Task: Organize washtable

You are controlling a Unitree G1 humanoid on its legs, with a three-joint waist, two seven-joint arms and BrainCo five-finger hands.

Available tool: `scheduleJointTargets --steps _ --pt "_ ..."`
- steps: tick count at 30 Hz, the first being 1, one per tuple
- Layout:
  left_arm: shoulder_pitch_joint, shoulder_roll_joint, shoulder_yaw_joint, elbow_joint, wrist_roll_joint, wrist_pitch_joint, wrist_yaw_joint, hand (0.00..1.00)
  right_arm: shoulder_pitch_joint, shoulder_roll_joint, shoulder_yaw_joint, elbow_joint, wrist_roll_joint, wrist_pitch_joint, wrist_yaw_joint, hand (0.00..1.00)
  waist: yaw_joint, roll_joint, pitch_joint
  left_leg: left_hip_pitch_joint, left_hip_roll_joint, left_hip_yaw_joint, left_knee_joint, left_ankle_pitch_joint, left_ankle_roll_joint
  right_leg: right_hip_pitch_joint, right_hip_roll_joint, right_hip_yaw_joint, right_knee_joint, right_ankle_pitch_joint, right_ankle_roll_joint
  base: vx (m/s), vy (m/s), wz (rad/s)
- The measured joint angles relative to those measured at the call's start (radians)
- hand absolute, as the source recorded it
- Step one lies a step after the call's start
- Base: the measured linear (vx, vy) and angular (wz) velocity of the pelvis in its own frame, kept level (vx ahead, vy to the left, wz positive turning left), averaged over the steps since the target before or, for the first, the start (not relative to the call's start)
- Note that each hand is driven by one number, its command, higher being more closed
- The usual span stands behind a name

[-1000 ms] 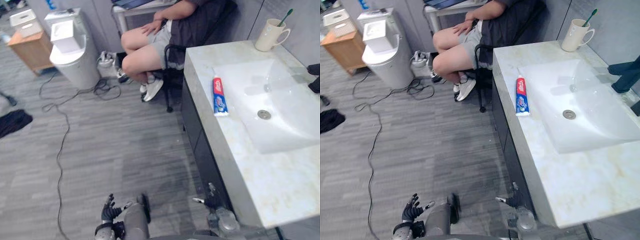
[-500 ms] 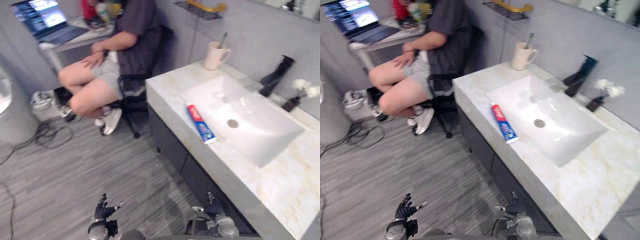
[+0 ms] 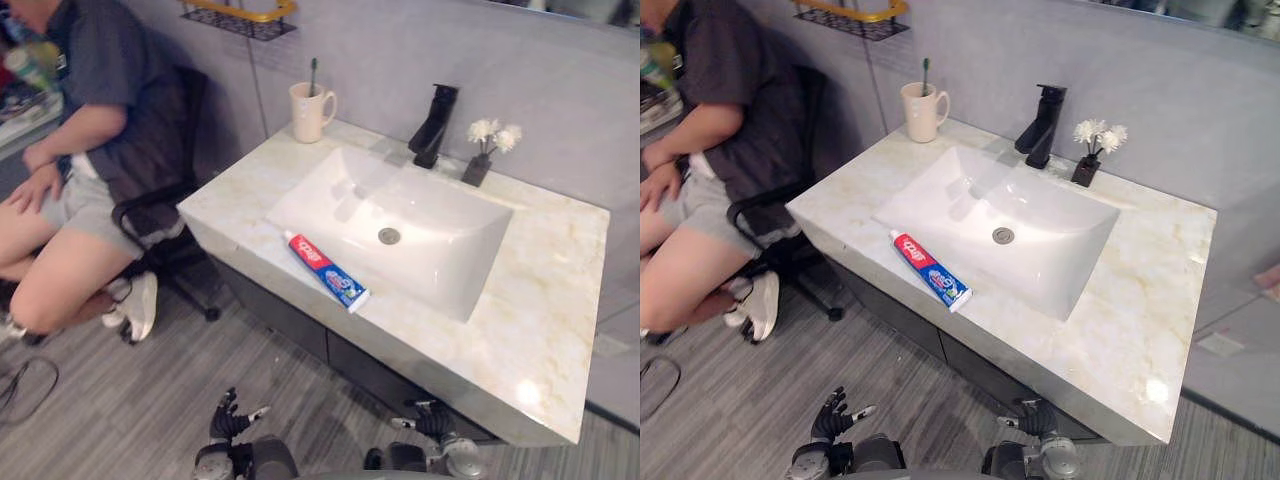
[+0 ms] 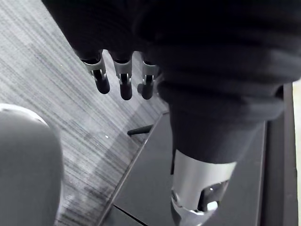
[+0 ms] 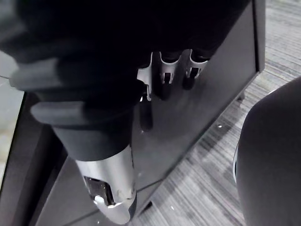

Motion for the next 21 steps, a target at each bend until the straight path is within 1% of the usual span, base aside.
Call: scheduleJointTargets --steps 1,2,3,4,5,6,7,8,9,11,12,15,17,18,21 --pt "0.001 -0.001 0.001 0.005 0.0 0.0 0.002 0.0 -0.007 -0.003 -0.005 0.013 0.0 0.0 -0.01 0.0 0.004 0.01 -0.004 0.013 -0.009 -0.013 -0.001 0.039 -0.026 -0.008 0.002 0.028 0.012 -0.001 0.01 0.2 0.4 -1.42" --pt "-0.003 0.007 0.001 0.018 -0.003 0.001 0.015 0.0 -0.022 0.013 -0.021 0.031 0.008 0.009 -0.029 0.0 -0.01 -0.009 -0.014 0.032 -0.045 0.033 0.001 0.014 0.009 -0.006 -0.028 0.079 -0.002 0.011 0.055 0.17 0.239 -0.81" --pt "-0.007 0.009 0.001 0.018 -0.003 0.0 0.018 0.0 -0.02 0.014 -0.028 0.03 0.007 0.009 -0.033 0.0 -0.017 -0.022 -0.022 0.037 -0.054 0.046 0.005 0.014 0.017 0.001 -0.039 0.088 -0.02 0.02 0.069 0.21 0.288 -0.73" --pt "-0.031 0.018 0.001 0.019 -0.003 -0.002 0.019 0.0 -0.009 0.01 -0.049 0.043 0.006 0.011 -0.035 0.0 -0.023 -0.026 -0.028 0.044 -0.074 0.078 0.028 0.004 0.033 0.022 -0.06 0.111 -0.071 0.045 0.088 0.2 0.31 -0.39" --pt "-0.04 0.021 0.001 0.022 -0.003 -0.002 0.019 0.0 -0.01 0.008 -0.059 0.057 0.006 0.011 -0.035 0.0 -0.024 -0.032 -0.034 0.05 -0.085 0.082 0.028 0.003 0.035 0.037 -0.07 0.121 -0.104 0.062 0.096 0.24 0.35 -0.56" --pt "-0.051 0.025 -0.006 0.029 -0.003 -0.004 0.018 0.0 -0.014 0.005 -0.067 0.079 0.006 0.013 -0.036 0.0 -0.027 -0.045 -0.044 0.073 -0.105 0.096 0.005 0.004 0.037 0.065 -0.085 0.14 -0.166 0.096 0.109 0.18 0.274 -0.44" --pt "-0.051 0.027 -0.007 0.031 -0.002 -0.004 0.017 0.0 -0.017 0.004 -0.068 0.09 0.006 0.013 -0.036 0.0 -0.027 -0.043 -0.045 0.083 -0.113 0.107 -0.009 0.005 0.042 0.071 -0.09 0.149 -0.188 0.109 0.111 0.16 0.224 -0.55" --pt "-0.053 0.032 -0.007 0.04 -0.002 -0.003 0.016 0.0 -0.023 0.003 -0.077 0.111 0.006 0.015 -0.036 0.0 -0.03 -0.047 -0.057 0.1 -0.125 0.128 -0.04 0.01 0.059 0.084 -0.1 0.155 -0.229 0.137 0.122 0.12 0.163 -0.49" --pt "-0.055 0.039 -0.007 0.041 -0.002 -0.003 0.016 0.0 -0.022 0.002 -0.095 0.119 0.006 0.017 -0.036 0.0 -0.031 -0.045 -0.057 0.119 -0.134 0.141 -0.064 0.015 0.067 0.093 -0.107 0.157 -0.254 0.155 0.115 0.11 0.129 -0.42" --pt "-0.057 0.051 -0.007 0.056 0.001 -0.003 0.015 0.0 -0.024 -0.007 -0.116 0.144 0.006 0.023 -0.038 0.0 -0.031 -0.04 -0.063 0.141 -0.144 0.144 -0.089 0.022 0.077 0.107 -0.115 0.157 -0.273 0.171 0.121 0.06 0.069 -0.2" --pt "-0.061 0.059 -0.007 0.076 0.001 -0.003 0.015 0.0 -0.024 -0.022 -0.116 0.165 0.006 0.029 -0.037 0.0 -0.03 -0.028 -0.065 0.16 -0.145 0.146 -0.108 0.023 0.079 0.118 -0.115 0.156 -0.282 0.176 0.116 0.04 0.043 -0.1" --pt "-0.064 0.069 -0.007 0.095 0.002 -0.003 0.015 0.0 -0.021 -0.037 -0.116 0.193 0.006 0.032 -0.037 0.0 -0.031 -0.018 -0.071 0.187 -0.145 0.145 -0.14 0.031 0.084 0.134 -0.113 0.149 -0.293 0.176 0.116 0.0 0.0 0.0" --pt "-0.064 0.065 -0.008 0.119 0.002 -0.003 0.014 0.0 -0.028 -0.045 -0.116 0.215 0.007 0.033 -0.037 0.0 -0.031 -0.015 -0.075 0.204 -0.145 0.143 -0.176 0.054 0.08 0.135 -0.11 0.144 -0.294 0.177 0.116 -0.05 -0.039 -0.01" --pt "-0.027 0.054 -0.028 0.156 0.004 -0.001 0.013 0.0 -0.02 -0.074 -0.116 0.223 0.007 0.037 -0.036 0.0 -0.031 -0.028 -0.078 0.288 -0.14 0.082 -0.344 0.14 0.068 0.163 -0.086 0.114 -0.363 0.223 0.126 0.0 0.0 0.0" --pt "-0.027 0.054 -0.028 0.156 0.004 -0.001 0.013 0.0 -0.018 -0.074 -0.116 0.223 0.007 0.037 -0.036 0.0 -0.031 -0.029 -0.078 0.288 -0.14 0.082 -0.344 0.14 0.068 0.163 -0.086 0.114 -0.363 0.223 0.126 0.0 0.0 0.0"
